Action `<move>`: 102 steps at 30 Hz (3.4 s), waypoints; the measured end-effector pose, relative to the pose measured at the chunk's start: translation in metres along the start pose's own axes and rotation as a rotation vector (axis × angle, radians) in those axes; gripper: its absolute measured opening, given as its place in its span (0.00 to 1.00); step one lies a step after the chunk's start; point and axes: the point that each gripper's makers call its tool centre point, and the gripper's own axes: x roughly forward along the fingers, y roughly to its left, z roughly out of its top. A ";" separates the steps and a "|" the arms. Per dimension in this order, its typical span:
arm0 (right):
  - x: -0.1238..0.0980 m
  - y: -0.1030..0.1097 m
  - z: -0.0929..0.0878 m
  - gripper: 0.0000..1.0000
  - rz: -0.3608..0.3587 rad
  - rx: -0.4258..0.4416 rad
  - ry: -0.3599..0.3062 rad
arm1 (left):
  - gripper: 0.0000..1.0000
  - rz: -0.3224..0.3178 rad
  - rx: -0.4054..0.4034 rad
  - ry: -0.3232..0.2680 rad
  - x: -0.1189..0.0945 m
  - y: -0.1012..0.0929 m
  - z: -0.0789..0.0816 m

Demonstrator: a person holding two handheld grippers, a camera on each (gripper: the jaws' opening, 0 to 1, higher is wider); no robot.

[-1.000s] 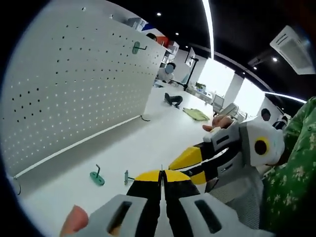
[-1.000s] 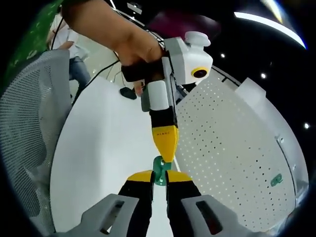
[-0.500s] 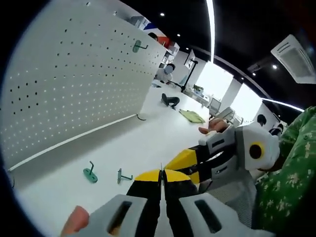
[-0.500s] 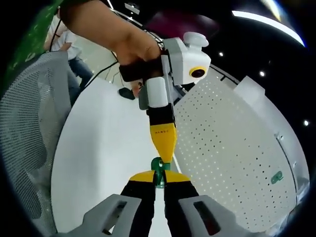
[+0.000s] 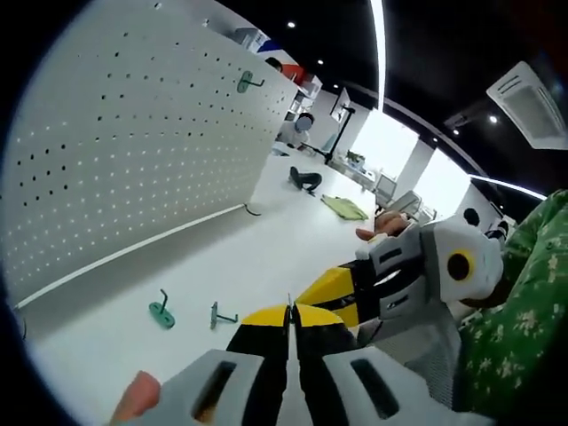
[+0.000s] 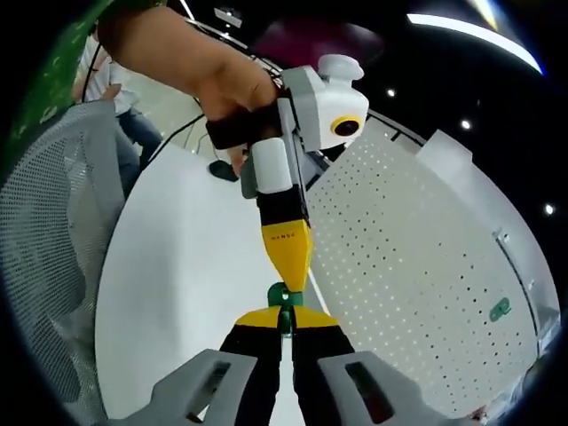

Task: Insert the hook assembly into the mounting plate slot until the hook locks in place.

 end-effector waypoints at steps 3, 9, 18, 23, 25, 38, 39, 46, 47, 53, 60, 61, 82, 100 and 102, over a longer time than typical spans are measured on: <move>0.000 -0.002 0.000 0.01 -0.002 0.020 -0.001 | 0.02 0.003 0.026 -0.003 0.000 0.000 0.001; -0.001 -0.004 0.000 0.01 -0.010 0.039 -0.001 | 0.03 0.002 0.074 -0.023 0.000 -0.001 0.003; -0.002 -0.010 -0.001 0.01 -0.025 0.088 -0.005 | 0.05 0.007 0.221 -0.070 -0.001 -0.005 0.008; -0.003 -0.013 -0.002 0.01 -0.031 0.117 -0.008 | 0.08 0.019 0.313 -0.099 -0.002 -0.008 0.012; -0.004 -0.014 -0.003 0.01 -0.032 0.131 -0.007 | 0.10 0.026 0.349 -0.112 -0.003 -0.010 0.014; -0.008 -0.024 -0.005 0.01 -0.056 0.244 -0.030 | 0.19 0.070 0.465 -0.163 -0.008 -0.009 0.016; -0.008 -0.025 -0.006 0.01 -0.057 0.265 -0.034 | 0.19 0.078 0.473 -0.170 -0.009 -0.008 0.017; -0.009 -0.033 -0.004 0.01 -0.071 0.406 -0.073 | 0.22 0.095 0.487 -0.193 -0.009 -0.009 0.018; -0.009 -0.034 -0.004 0.01 -0.073 0.427 -0.076 | 0.22 0.097 0.490 -0.198 -0.010 -0.009 0.019; -0.012 -0.042 -0.006 0.01 -0.096 0.528 -0.098 | 0.24 0.117 0.497 -0.220 -0.011 -0.010 0.023; -0.016 -0.050 -0.010 0.01 -0.119 0.650 -0.126 | 0.29 0.127 0.478 -0.245 -0.013 -0.011 0.025; -0.016 -0.051 -0.011 0.01 -0.123 0.655 -0.126 | 0.29 0.125 0.475 -0.250 -0.013 -0.011 0.026; -0.020 -0.059 -0.011 0.01 -0.152 0.687 -0.132 | 0.66 0.019 0.354 -0.316 -0.020 -0.029 0.027; -0.023 -0.068 -0.010 0.01 -0.197 0.714 -0.142 | 1.00 -0.011 0.286 -0.324 -0.022 -0.043 0.020; -0.023 -0.070 -0.010 0.01 -0.207 0.716 -0.143 | 1.00 -0.006 0.286 -0.326 -0.023 -0.043 0.020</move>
